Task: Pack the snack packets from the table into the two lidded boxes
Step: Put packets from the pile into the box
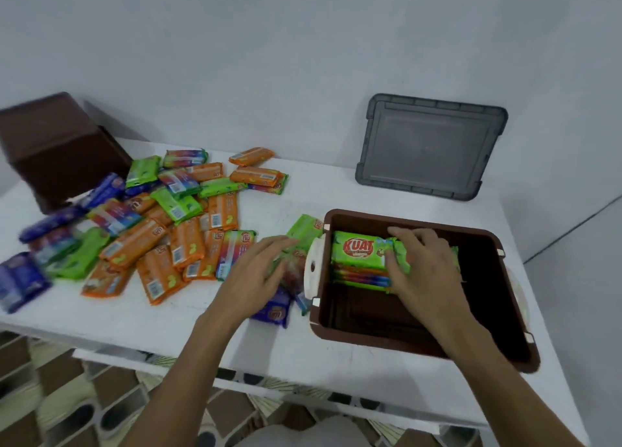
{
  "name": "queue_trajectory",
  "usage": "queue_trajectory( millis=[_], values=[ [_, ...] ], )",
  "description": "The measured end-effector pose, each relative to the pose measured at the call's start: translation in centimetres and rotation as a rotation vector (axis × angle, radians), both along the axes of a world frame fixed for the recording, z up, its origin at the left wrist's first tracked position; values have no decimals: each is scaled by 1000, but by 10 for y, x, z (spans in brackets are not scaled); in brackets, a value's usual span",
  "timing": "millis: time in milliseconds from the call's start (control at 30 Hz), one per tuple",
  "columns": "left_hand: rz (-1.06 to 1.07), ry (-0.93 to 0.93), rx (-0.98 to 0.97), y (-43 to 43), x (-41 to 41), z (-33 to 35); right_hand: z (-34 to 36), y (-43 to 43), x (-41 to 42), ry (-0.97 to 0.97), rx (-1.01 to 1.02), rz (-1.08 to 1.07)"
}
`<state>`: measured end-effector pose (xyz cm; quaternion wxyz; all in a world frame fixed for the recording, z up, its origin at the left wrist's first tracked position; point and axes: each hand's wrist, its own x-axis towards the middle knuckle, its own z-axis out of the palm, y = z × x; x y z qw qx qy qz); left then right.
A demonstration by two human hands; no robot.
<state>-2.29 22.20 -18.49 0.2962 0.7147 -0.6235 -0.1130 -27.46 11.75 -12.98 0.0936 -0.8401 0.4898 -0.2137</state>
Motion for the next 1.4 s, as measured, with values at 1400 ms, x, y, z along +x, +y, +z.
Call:
queue_trajectory(
  millis=[1400],
  values=[
    [498, -111, 202, 111, 233, -36, -75, 86, 330, 678, -95, 691]
  ],
)
